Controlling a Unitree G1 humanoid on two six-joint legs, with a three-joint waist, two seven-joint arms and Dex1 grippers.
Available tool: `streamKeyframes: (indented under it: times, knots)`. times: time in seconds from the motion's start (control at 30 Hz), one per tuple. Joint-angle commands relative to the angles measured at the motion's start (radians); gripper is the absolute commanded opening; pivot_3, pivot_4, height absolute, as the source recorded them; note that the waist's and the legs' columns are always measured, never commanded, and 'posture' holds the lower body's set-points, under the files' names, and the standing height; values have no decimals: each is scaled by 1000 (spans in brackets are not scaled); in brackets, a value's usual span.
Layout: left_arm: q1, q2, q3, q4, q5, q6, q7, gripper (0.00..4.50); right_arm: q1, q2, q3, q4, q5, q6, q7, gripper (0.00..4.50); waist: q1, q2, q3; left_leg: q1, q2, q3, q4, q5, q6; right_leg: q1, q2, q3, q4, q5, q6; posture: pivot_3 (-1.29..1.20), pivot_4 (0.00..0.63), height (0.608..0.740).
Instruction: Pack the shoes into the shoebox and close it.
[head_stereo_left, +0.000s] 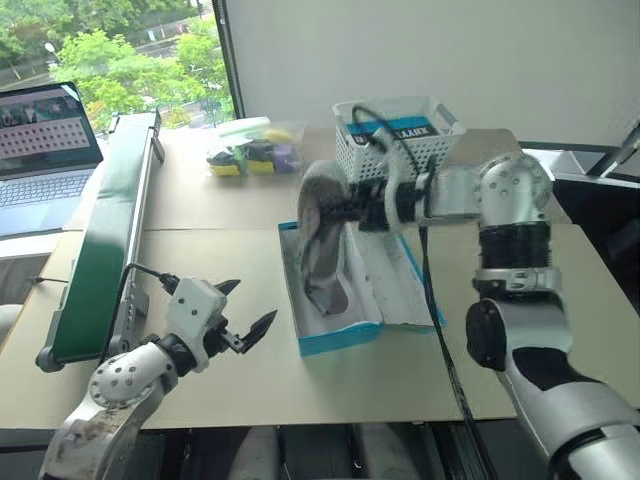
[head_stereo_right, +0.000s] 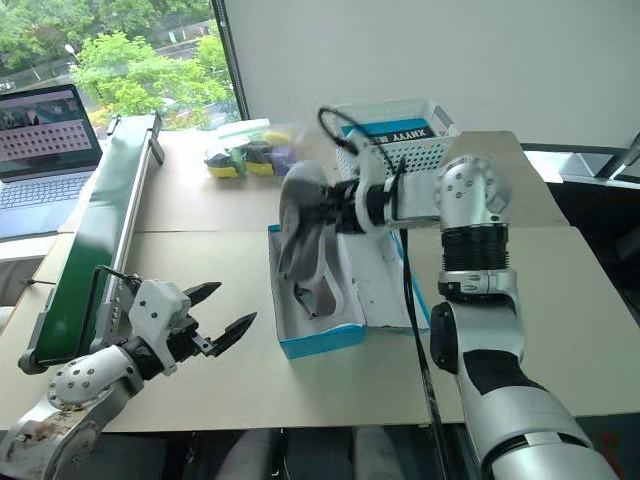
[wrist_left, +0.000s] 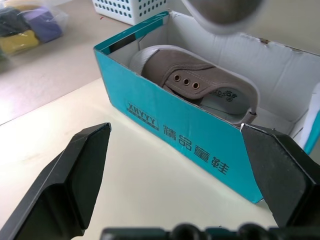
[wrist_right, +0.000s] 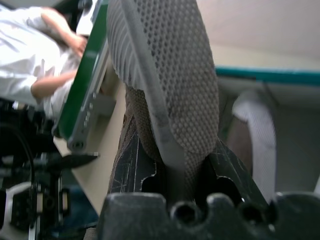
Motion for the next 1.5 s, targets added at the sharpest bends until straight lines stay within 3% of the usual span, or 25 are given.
streamKeyframes:
  times: [0.03, 0.37, 0.6, 0.87, 0.97, 1.1, 1.2, 1.37, 1.43, 1.5]
  knots:
    - [-8, 6, -14, -19, 1, -20, -18, 4446, -32, -30, 147, -19, 11, 40, 58, 560, 1, 0, 0, 0, 0, 0, 0, 0, 0, 0, 0, 0, 0, 0, 0, 0, 150, 735]
    - [22, -19, -53, -51, 33, -24, 11, 4446, -1, 35, 355, 79, -189, -19, 147, 560, 1, 0, 0, 0, 0, 0, 0, 0, 0, 0, 0, 0, 0, 0, 0, 0, 150, 735]
    - [26, -37, -81, -49, 61, -31, 30, 4446, -50, 131, 470, 268, -371, -194, 277, 560, 2, -1, -1, 2, 0, 0, 0, 0, 0, 1, 0, 0, 1, 0, 0, 0, 150, 735]
    - [7, -55, -102, -37, 82, -35, 44, 4446, -106, 257, 546, 559, -637, -527, 379, 560, -26, -3, -3, 14, 6, 2, 1, 0, 0, 9, 7, 3, 2, -1, 2, 0, 150, 735]
    - [1, -56, -103, -38, 85, -32, 45, 4446, -73, 246, 650, 538, -739, -618, 487, 560, -25, -3, -3, 27, 8, 2, 0, 0, 0, 21, 9, 3, 1, -4, 1, 0, 150, 735]
    - [0, -56, -98, -44, 85, -28, 44, 4446, -7, 184, 788, 445, -868, -774, 628, 560, -23, -3, -5, 29, 8, 2, 0, 0, 0, 22, 9, 4, 1, -8, -6, 0, 150, 735]
    - [0, -58, -100, -43, 88, -27, 46, 4446, 14, 186, 769, 442, -891, -772, 654, 560, -21, -3, -5, 27, 7, 2, 0, 0, 0, 21, 9, 5, 2, -5, 2, 0, 150, 735]
    - [-8, -63, -109, -33, 96, -27, 49, 4446, 7, 241, 651, 470, -865, -635, 640, 560, -19, -3, -5, 27, 7, 2, -2, 0, -1, 20, 9, 6, 2, -5, 1, 0, 150, 735]
    - [-14, -62, -106, -29, 94, -26, 47, 4500, 4, 253, 609, 467, -861, -590, 635, 1444, -19, -3, -5, 26, 7, 2, -3, -1, -1, 19, 9, 6, 2, -6, 1, 0, 150, 735]
    - [-17, -60, -103, -24, 94, -26, 44, 4500, -1, 262, 572, 454, -853, -548, 629, 1991, -19, -3, -5, 26, 7, 2, -3, -1, -1, 19, 9, 6, 2, -6, 1, 0, 150, 735]
